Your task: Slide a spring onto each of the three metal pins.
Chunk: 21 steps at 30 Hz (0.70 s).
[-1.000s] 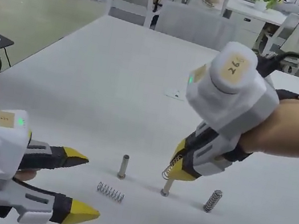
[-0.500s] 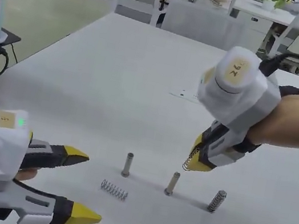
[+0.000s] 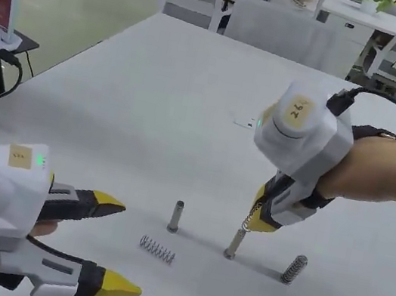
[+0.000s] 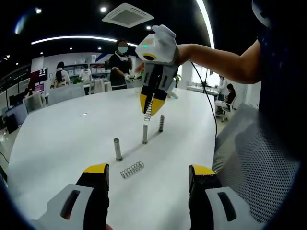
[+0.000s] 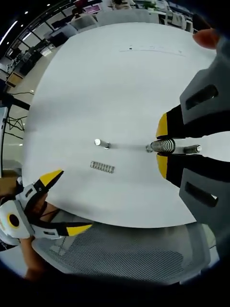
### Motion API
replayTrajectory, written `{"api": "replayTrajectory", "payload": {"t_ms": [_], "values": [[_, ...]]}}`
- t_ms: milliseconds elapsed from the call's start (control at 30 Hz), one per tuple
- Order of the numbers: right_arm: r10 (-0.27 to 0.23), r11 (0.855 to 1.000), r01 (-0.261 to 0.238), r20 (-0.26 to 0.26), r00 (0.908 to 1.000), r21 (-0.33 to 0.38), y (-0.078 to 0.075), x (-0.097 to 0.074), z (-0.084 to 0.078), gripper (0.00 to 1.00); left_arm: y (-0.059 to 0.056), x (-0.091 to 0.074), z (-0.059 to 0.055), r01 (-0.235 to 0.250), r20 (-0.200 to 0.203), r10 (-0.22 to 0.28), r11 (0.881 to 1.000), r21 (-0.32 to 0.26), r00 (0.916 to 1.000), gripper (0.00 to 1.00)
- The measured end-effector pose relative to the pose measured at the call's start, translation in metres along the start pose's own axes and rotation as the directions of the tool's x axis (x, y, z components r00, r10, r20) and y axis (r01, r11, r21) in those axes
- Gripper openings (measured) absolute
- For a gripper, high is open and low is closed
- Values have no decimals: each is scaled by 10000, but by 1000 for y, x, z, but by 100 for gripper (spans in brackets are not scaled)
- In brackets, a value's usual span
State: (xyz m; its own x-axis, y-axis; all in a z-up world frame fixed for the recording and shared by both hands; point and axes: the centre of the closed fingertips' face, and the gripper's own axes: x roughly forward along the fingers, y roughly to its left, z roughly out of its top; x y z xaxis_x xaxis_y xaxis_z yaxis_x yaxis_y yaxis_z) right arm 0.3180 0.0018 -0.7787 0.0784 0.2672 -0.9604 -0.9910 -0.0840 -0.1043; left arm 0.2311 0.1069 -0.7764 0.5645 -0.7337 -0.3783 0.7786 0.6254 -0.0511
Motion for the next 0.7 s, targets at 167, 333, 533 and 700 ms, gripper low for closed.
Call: {"api": "replayTrajectory", "payload": {"t_ms": [167,333,533,700], "values": [[27,10000,-27,-11,10000,-40,-4,6,-1,9,1,1,-1,16,-18,-16,10000,-15,10000,63],[111,9999,-112,-96,9999,-38,-6,8,-2,9,1,2,-1,57,-8,-57,10000,-25,10000,63],[239,9997,-239,-186,9995,-9,-4,13,-3,9,2,3,-1,86,-20,-86,10000,-11,10000,63],[327,9995,-326,-273,9991,21,-3,19,-4,9,1,2,-1,118,-7,-118,9999,-35,9999,62]]}}
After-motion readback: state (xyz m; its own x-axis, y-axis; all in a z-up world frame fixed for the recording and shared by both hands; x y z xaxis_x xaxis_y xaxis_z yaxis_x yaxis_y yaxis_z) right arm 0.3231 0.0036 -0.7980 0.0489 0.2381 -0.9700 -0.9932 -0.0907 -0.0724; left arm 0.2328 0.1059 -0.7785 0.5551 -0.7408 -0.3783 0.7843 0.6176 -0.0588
